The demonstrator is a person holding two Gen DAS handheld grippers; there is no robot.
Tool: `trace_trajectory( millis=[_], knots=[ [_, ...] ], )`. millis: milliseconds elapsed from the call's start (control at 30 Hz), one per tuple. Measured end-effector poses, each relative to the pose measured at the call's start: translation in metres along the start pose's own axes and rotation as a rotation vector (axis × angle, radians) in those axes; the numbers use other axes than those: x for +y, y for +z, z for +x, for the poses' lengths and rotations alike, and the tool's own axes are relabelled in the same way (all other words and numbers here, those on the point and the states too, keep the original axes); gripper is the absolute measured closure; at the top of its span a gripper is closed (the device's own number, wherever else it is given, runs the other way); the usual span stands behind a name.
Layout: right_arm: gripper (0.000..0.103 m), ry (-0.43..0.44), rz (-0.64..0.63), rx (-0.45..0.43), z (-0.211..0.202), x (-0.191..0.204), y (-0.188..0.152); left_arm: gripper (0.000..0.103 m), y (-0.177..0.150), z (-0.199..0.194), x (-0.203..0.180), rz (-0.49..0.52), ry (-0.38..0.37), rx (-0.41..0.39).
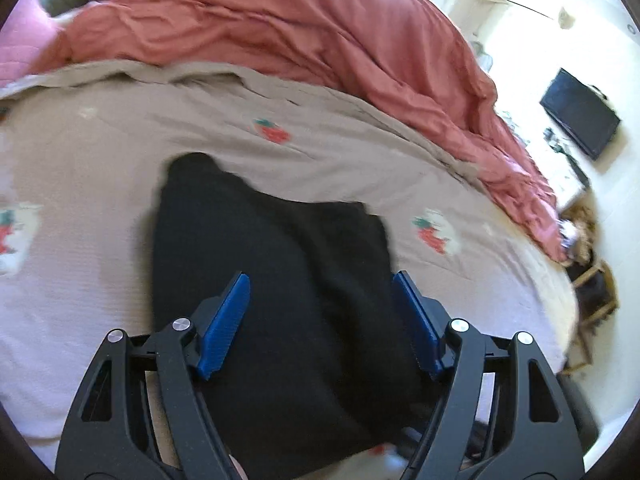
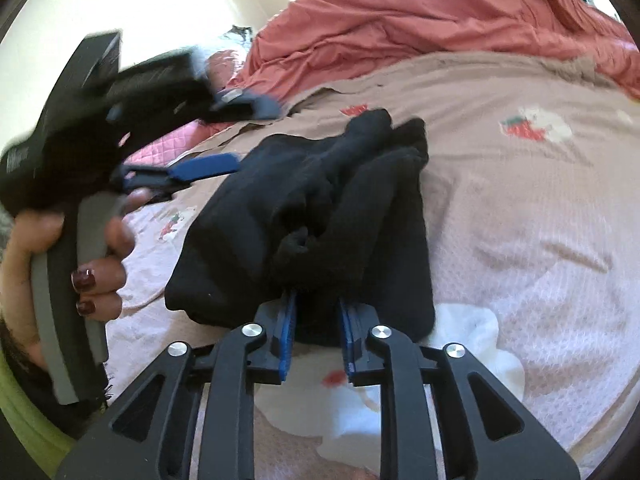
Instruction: Fold small clothes
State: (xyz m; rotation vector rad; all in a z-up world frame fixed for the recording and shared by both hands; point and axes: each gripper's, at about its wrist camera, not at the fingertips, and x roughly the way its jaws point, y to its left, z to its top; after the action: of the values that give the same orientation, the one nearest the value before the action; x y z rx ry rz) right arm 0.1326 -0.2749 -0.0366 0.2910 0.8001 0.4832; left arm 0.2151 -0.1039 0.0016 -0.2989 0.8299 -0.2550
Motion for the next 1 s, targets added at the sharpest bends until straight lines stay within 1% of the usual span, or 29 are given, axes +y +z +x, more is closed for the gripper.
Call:
trace_trajectory(
  millis=[33,100,167,200,233,300,433,467,500,567,633,733,900,1000],
  knots=[
    [0.069,-0.021,0.010,0.000,-0.003,-0.003,-0.001,0.038,-0.003,-0.002,0.008,-0.005,0.047,-0.009],
    [0.067,-0.052,0.024,0.000,-0.008,-0.008,0.000,0.038,-0.011,-0.003,0.018,-0.004,0.118,-0.022],
    [0.062,-0.057,0.059,-0.002,-0.016,-0.018,0.001,0.038,-0.020,0.002,0.030,0.010,0.206,-0.013],
    [0.058,-0.066,0.061,-0.009,-0.021,-0.020,0.003,0.038,-0.024,0.004,0.036,0.008,0.227,-0.006],
    [0.054,-0.079,0.057,-0.022,-0.026,-0.021,0.006,0.038,-0.029,0.006,0.043,-0.002,0.218,0.000],
    [0.051,-0.093,0.038,-0.046,-0.032,-0.021,0.013,0.038,-0.035,0.009,0.052,-0.013,0.200,-0.002],
    [0.050,-0.135,0.027,-0.106,-0.033,-0.016,0.044,0.038,-0.039,0.008,0.059,-0.004,0.174,-0.015],
    [0.047,-0.136,0.028,-0.115,-0.033,-0.016,0.051,0.038,-0.040,0.007,0.060,0.002,0.171,-0.018],
    [0.040,-0.137,0.012,-0.105,-0.027,-0.015,0.061,0.038,-0.040,0.006,0.060,0.010,0.166,-0.020],
    [0.039,-0.163,-0.008,-0.076,-0.015,-0.014,0.076,0.038,-0.043,0.003,0.060,0.016,0.156,-0.022],
    [0.039,-0.150,-0.024,-0.047,0.000,-0.012,0.090,0.037,-0.046,0.001,0.060,0.029,0.147,-0.027],
    [0.040,-0.153,-0.045,0.009,0.027,-0.008,0.108,0.034,-0.048,-0.002,0.061,0.044,0.138,-0.033],
    [0.040,-0.195,-0.035,0.055,0.059,-0.011,0.123,0.031,-0.049,-0.004,0.066,0.041,0.113,-0.035],
    [0.040,-0.229,-0.049,0.086,0.078,-0.012,0.124,0.029,-0.049,-0.004,0.067,0.046,0.103,-0.037]
  ],
)
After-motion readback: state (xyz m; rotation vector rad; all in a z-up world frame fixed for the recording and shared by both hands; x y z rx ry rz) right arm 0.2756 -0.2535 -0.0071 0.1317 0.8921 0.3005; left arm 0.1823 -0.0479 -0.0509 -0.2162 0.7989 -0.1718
